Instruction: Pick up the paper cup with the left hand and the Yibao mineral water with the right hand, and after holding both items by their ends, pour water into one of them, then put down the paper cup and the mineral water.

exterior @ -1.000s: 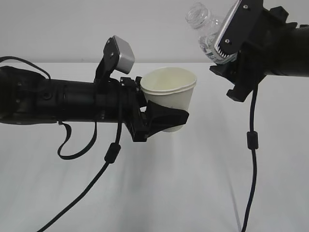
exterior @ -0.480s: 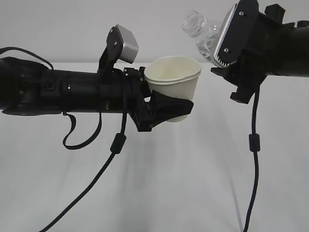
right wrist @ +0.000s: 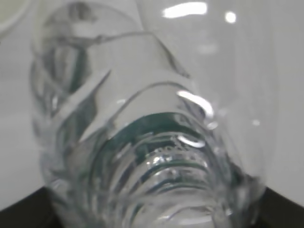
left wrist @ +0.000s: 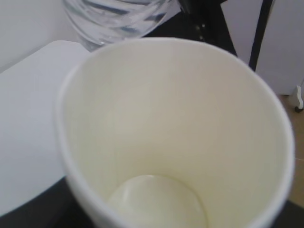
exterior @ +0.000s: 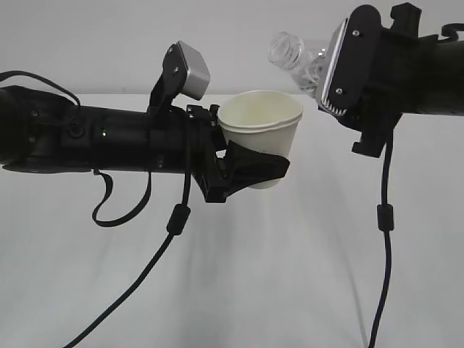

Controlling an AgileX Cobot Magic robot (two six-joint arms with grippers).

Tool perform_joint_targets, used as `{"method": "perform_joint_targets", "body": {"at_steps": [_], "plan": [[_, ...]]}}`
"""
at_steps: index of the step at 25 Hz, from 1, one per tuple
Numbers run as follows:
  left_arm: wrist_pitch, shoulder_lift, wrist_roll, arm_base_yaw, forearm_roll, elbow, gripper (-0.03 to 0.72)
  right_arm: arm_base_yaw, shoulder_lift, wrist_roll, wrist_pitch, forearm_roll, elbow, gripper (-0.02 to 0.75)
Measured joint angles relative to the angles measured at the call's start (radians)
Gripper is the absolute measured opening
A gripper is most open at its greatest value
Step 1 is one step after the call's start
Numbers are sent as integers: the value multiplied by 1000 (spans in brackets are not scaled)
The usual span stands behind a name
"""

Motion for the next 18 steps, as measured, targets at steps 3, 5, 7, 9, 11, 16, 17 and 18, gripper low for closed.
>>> {"method": "perform_joint_targets", "body": {"at_steps": [3,5,7,9,11,16,17,18], "plan": [[0,0,-4,0,2,0,463,0,0,0,-4,-21,0,489],[0,0,-6,0,4,0,463,0,0,0,-11,-40,0,489],[0,0,-7,0,8,0,463,0,0,0,-11,-61,0,489],[0,0,-9,0,19,0,463,0,0,0,-11,-78,0,489],[0,0,-9,0,29,0,463,0,0,0,-11,-91,0,489],[0,0,-21,0,42,0,463,0,0,0,-11,-145,0,489],[0,0,-21,0,44,0,463,0,0,0,-11,-151,0,489],[-2,0,-23,0,44,0,463,0,0,0,-11,-159,0,489]]}}
